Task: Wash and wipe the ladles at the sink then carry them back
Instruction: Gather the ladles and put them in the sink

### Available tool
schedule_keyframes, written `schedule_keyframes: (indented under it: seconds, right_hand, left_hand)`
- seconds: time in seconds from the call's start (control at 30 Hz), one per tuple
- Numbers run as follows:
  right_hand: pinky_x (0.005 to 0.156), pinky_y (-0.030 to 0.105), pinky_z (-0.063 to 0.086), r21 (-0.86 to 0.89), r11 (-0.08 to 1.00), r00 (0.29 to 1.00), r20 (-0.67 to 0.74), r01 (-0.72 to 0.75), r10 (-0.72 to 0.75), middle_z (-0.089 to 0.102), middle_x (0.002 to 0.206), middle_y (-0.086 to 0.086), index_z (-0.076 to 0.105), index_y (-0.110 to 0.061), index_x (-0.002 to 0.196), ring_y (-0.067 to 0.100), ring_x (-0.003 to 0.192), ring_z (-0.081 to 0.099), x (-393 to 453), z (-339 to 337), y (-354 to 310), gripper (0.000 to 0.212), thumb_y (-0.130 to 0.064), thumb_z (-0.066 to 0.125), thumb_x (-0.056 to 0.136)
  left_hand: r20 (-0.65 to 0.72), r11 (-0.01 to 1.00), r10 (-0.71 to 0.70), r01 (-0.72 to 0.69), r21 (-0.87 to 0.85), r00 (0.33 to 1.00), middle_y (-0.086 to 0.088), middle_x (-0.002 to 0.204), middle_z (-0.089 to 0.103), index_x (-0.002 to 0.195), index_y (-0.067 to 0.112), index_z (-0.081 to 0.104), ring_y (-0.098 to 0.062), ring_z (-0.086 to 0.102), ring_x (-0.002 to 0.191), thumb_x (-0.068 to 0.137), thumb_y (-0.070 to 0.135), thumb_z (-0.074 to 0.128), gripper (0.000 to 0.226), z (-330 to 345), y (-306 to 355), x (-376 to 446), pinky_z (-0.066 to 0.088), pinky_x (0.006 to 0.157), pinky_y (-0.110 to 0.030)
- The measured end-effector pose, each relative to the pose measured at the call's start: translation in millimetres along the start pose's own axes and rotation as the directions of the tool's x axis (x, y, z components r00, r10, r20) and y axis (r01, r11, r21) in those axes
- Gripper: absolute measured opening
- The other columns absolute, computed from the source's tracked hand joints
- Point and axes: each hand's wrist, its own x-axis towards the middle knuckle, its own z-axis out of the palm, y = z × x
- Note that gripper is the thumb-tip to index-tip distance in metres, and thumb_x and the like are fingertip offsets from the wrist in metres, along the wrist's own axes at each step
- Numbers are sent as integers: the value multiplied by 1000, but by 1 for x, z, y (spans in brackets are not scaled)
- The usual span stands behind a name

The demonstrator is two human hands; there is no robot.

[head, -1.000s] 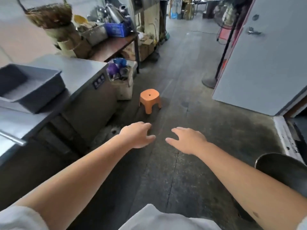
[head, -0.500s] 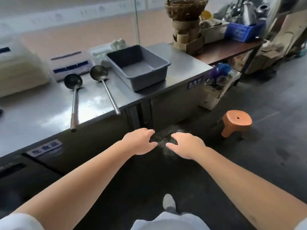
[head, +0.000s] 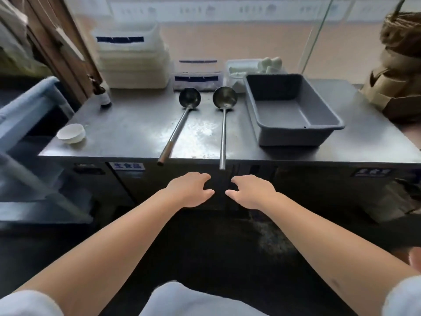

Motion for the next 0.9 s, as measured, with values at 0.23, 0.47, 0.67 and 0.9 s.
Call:
schedule_keyframes:
  seconds: [0.23,0.47,0.67,0.9]
  right_hand:
    - [87,41,51,-67,992,993,52,110,-106,58,132,0,49,-28,137,25,116,58,75,-9,-41,55,-59,45,93]
    - [86,39,50,-58,991,992,43,120,-117,60,127,-2,51,-27,134,24,111,58,180,-34,-86,51,-56,43,93]
    - [85,38,49,-54,997,997,49,59,-56,58,129,-1,51,-26,133,23,112,58,268,-57,-117,49,-54,45,94]
    - [83,36,46,108,994,996,83,-30,21,54,137,-2,48,-29,140,23,118,56,354,-74,-134,50,-52,47,94]
  left_hand:
    - [-5,995,-74,73,-71,997,2,153,41,150,28,33,-21,43,137,93,52,48,63,-14,-53,41,43,106,-44]
    - [-30,996,-71,69,-51,997,4,147,46,146,29,38,-21,47,132,94,52,45,58,-52,-133,120,47,99,-43]
    - [-53,995,-93,90,-44,994,3,130,58,135,25,48,-19,58,110,93,48,45,48,-97,-198,197,50,83,-37]
    - [52,987,-119,124,-106,992,0,140,53,143,27,42,-23,55,119,94,48,45,53,-115,-245,270,50,91,-40]
